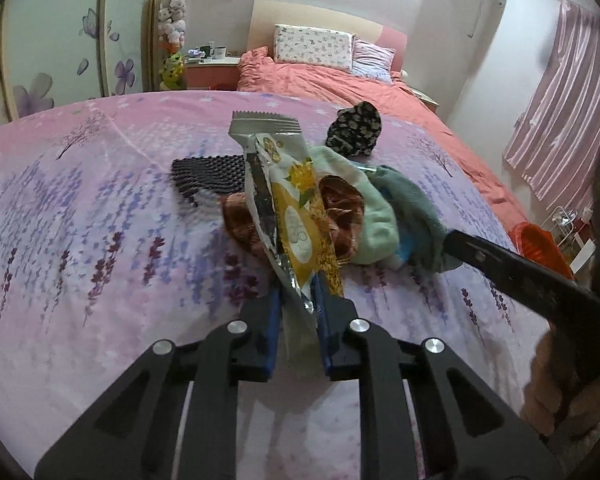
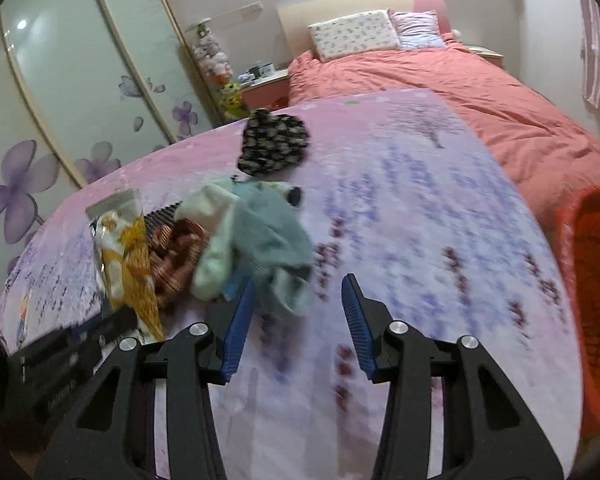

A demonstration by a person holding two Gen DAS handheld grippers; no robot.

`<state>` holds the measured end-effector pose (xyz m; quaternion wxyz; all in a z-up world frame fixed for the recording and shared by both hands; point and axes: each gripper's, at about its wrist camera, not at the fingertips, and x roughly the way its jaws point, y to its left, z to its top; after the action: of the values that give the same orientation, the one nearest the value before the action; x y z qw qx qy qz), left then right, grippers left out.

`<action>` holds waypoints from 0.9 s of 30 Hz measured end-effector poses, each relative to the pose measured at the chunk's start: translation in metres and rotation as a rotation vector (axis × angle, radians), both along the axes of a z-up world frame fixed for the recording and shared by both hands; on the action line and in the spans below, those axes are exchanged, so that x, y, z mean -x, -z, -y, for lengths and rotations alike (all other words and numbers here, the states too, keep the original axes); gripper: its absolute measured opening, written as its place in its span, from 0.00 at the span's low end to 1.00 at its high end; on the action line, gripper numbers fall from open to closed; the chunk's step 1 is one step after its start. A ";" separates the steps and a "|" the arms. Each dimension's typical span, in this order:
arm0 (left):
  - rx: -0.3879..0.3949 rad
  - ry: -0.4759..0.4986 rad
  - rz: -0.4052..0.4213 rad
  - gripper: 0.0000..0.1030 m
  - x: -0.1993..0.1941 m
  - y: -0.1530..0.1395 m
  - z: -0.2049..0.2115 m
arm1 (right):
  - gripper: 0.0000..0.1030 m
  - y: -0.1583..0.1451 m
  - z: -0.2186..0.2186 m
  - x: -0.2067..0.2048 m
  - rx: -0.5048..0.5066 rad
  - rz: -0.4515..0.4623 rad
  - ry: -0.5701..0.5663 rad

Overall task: Collect trash
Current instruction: 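Grasp the green towel with the right tool while the left tool holds the snack bag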

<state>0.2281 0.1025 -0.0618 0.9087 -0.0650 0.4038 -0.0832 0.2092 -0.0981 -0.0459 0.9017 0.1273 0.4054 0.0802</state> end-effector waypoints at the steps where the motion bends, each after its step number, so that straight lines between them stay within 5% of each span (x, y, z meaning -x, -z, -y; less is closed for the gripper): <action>1: 0.005 -0.002 -0.001 0.18 0.000 0.000 -0.002 | 0.35 0.002 -0.003 -0.005 0.000 -0.008 -0.004; 4: 0.021 -0.003 -0.006 0.18 0.000 0.000 -0.003 | 0.13 0.009 -0.010 -0.015 0.016 -0.035 -0.018; 6: 0.029 0.000 -0.005 0.18 0.001 -0.001 -0.005 | 0.09 0.009 -0.007 -0.011 0.026 -0.024 -0.013; 18: 0.033 -0.015 -0.012 0.17 0.014 -0.003 -0.041 | 0.08 0.012 0.051 0.023 0.065 -0.038 0.129; 21: 0.006 -0.022 -0.020 0.18 0.016 0.000 -0.053 | 0.12 0.013 0.050 0.025 0.056 -0.039 0.109; 23: 0.006 -0.036 -0.036 0.21 0.014 0.003 -0.062 | 0.23 0.013 0.047 0.023 0.072 -0.039 0.102; 25: 0.007 -0.050 -0.037 0.31 0.014 0.004 -0.066 | 0.40 0.015 0.045 0.022 0.079 -0.039 0.100; 27: 0.009 -0.065 -0.033 0.47 0.013 0.005 -0.067 | 0.42 0.016 0.045 0.020 0.078 -0.040 0.097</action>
<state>0.2155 0.1697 -0.0666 0.9039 -0.0835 0.4160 -0.0545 0.1887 -0.1431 -0.0621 0.9004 0.1131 0.4197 0.0180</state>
